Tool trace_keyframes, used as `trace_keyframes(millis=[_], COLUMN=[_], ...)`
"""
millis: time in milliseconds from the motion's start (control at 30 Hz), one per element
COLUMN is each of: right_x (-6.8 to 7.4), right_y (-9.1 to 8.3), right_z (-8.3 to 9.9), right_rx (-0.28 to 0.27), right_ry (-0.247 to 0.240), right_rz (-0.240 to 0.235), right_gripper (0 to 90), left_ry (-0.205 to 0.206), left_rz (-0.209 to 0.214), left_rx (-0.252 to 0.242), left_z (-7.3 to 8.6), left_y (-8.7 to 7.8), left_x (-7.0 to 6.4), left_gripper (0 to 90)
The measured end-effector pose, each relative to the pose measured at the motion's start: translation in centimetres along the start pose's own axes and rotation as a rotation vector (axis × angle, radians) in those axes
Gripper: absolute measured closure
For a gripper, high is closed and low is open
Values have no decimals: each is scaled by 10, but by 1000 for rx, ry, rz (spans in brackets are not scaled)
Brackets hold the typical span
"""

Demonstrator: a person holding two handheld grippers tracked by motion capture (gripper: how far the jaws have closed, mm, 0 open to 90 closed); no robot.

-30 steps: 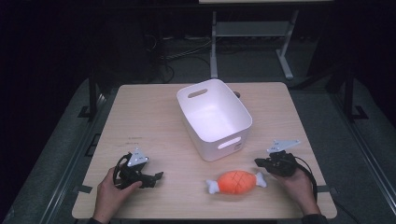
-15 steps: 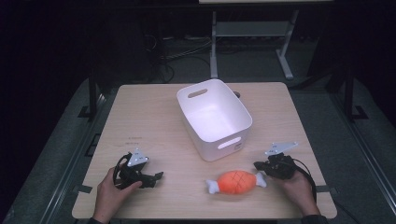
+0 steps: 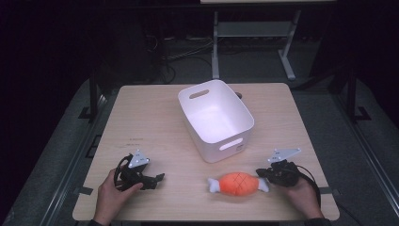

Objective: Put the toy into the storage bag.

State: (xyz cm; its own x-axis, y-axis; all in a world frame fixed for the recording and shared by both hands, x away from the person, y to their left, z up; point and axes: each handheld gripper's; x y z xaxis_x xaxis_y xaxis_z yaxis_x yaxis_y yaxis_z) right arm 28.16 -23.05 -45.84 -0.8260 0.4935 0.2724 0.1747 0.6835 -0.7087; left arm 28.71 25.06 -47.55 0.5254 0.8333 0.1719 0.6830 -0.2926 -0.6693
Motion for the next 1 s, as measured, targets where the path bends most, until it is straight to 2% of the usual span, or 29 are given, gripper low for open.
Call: trace_keyframes(millis=[1000], right_x=[41], right_y=[-12], right_z=[19], right_rx=[-5], right_ry=[0], right_rz=[-31], right_gripper=[897], left_ry=[1], left_rz=[0], left_rx=[0], left_z=[0], left_y=[0], left_x=[0], left_gripper=[126])
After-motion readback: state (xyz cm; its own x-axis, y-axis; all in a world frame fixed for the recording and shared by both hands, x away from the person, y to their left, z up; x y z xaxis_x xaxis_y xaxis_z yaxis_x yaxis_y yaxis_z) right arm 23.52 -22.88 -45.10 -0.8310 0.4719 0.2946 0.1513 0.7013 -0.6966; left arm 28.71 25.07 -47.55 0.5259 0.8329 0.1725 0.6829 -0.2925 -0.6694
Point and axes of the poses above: each handheld gripper's, and its own axes: y roughly forward along the jaws, z roughly out of its underside, x roughly to its left, and after that the axes turned 14 degrees about -z, right-handed
